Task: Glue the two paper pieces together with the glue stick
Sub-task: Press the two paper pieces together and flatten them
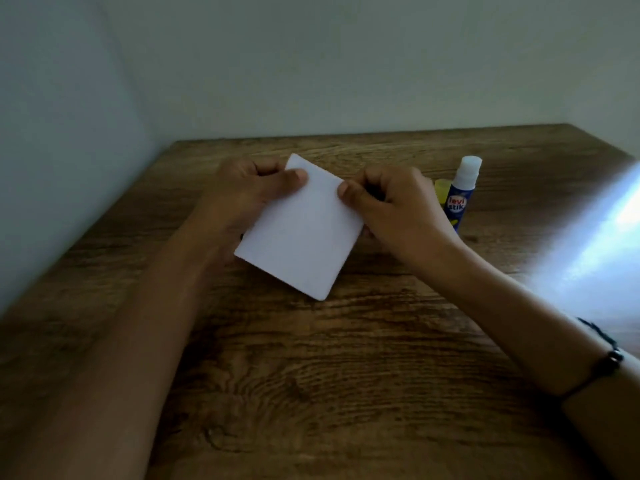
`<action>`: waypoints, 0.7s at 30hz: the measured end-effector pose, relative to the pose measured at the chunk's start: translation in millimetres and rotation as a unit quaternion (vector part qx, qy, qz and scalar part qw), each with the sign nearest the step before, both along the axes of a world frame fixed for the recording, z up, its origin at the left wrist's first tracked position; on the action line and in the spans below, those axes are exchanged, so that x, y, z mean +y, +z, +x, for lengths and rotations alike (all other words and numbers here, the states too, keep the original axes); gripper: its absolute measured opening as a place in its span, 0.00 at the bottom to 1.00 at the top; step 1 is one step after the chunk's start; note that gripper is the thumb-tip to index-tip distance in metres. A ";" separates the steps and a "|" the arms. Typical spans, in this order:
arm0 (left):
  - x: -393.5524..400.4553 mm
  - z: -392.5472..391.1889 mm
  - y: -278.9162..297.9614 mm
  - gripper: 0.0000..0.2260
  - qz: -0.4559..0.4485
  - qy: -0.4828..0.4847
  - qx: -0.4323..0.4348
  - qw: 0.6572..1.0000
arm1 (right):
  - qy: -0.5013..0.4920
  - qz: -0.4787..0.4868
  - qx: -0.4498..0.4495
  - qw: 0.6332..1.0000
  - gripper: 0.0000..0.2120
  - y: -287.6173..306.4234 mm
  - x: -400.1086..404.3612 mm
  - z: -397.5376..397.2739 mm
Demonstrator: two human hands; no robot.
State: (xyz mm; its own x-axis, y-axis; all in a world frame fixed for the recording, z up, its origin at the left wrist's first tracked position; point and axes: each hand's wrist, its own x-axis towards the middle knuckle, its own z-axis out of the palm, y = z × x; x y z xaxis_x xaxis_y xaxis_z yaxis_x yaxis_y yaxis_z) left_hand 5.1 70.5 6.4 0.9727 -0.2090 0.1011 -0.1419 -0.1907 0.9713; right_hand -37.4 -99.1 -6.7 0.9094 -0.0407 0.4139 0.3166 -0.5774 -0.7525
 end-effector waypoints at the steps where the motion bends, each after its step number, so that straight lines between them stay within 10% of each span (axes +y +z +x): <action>1: 2.2 1.3 0.9 0.04 -0.026 0.025 0.004 0.999 | -0.010 0.019 0.000 1.000 0.11 0.4 -0.8 0.6; 8: 6.5 -2.0 0.7 0.16 -0.030 -0.097 0.017 0.995 | -0.050 0.130 0.010 0.990 0.12 1.7 -7.8 2.6; 14: 6.7 -2.6 -3.5 0.04 0.065 -0.158 0.014 0.985 | -0.023 0.071 0.010 0.997 0.13 -0.2 -5.2 5.8; 21: 4.8 10.1 -2.0 0.03 -0.092 0.113 0.040 0.989 | 0.040 0.163 0.105 0.980 0.04 -1.4 -3.5 4.6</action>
State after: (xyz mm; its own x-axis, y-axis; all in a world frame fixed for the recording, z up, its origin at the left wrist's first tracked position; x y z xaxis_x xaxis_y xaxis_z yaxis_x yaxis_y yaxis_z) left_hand 15.2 75.3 4.4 0.9989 0.0291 0.0380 -0.0372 -0.0281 0.9989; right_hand -32.9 -102.7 -8.1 0.9786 -0.0652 0.1950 0.1701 -0.2758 -0.9460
